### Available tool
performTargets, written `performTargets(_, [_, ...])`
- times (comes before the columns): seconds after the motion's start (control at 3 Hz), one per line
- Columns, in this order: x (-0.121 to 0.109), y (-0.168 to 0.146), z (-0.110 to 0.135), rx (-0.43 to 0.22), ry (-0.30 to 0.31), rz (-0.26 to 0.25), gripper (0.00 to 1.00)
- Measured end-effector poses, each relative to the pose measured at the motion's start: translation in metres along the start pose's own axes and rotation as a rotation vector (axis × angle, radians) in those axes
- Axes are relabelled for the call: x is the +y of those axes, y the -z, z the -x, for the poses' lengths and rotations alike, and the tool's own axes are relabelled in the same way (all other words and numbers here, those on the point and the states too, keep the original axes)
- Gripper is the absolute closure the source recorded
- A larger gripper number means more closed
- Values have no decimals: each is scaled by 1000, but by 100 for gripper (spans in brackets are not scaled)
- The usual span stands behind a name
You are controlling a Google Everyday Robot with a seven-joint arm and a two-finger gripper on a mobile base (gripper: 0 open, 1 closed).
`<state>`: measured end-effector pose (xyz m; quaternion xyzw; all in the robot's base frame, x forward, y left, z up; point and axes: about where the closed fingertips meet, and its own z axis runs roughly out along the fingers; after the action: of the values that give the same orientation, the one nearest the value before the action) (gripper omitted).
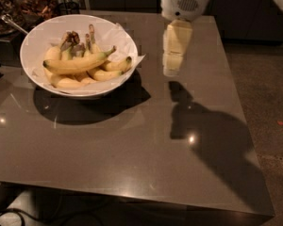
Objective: Pick banana from white bowl
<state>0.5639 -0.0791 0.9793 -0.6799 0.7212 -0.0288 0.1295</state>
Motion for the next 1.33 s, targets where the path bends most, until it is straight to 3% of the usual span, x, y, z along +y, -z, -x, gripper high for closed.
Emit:
performTargets(0.33, [-25, -10, 44, -22, 93, 6, 0])
performTargets(1.0, [-39, -13, 66, -75, 92, -37, 0])
performTargets(1.33, [-43, -28, 88, -80, 132, -10, 0])
